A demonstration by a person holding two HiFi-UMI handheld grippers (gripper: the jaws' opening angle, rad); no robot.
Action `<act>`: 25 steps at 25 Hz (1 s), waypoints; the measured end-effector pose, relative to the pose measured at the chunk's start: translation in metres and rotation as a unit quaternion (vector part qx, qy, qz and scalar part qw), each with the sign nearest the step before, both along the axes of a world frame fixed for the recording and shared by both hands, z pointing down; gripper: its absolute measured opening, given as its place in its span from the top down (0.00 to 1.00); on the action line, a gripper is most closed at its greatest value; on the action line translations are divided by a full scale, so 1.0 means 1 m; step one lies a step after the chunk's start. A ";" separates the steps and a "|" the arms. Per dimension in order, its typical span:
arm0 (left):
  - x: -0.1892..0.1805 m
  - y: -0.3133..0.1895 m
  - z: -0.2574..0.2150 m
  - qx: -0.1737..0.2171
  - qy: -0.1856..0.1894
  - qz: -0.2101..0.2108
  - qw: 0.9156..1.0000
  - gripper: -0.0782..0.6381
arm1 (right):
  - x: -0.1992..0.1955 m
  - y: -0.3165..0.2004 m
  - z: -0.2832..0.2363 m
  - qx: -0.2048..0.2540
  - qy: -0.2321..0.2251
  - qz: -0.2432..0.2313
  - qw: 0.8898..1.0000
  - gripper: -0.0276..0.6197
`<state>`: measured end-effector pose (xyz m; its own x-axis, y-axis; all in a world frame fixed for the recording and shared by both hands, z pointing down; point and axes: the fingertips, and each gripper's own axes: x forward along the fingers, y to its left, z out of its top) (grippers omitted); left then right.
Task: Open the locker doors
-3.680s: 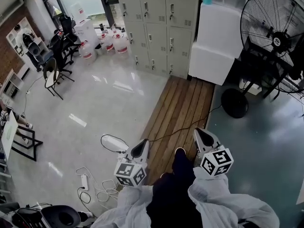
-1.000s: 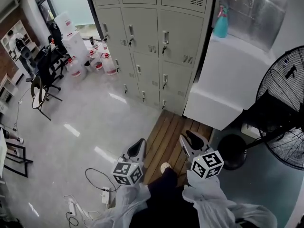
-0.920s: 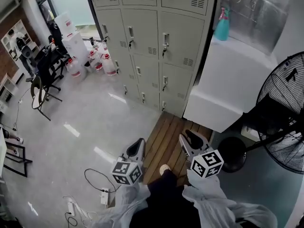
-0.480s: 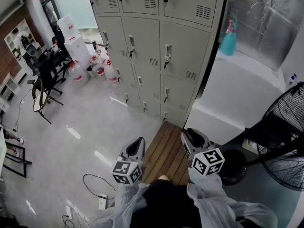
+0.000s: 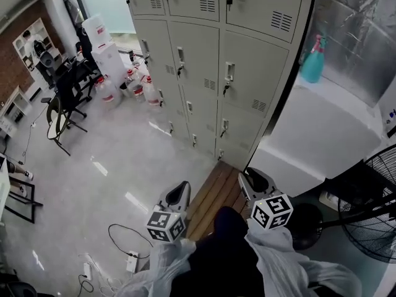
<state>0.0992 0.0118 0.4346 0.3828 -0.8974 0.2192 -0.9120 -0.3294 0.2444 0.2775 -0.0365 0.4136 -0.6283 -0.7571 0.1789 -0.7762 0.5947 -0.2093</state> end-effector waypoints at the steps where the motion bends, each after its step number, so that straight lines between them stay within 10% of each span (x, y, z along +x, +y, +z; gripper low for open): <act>1: -0.001 0.000 0.002 -0.003 0.000 -0.001 1.000 0.87 | 0.000 -0.003 0.002 -0.003 -0.003 0.001 1.000 0.81; 25: -0.019 -0.180 0.075 0.018 0.007 0.025 1.000 0.87 | -0.025 -0.178 0.076 0.017 -0.021 0.008 1.000 0.81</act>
<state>0.0803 -0.1679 0.5098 0.4307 -0.8839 0.1821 -0.8905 -0.3836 0.2446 0.2521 -0.2141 0.4898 -0.6219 -0.7728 0.1262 -0.7770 0.5890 -0.2221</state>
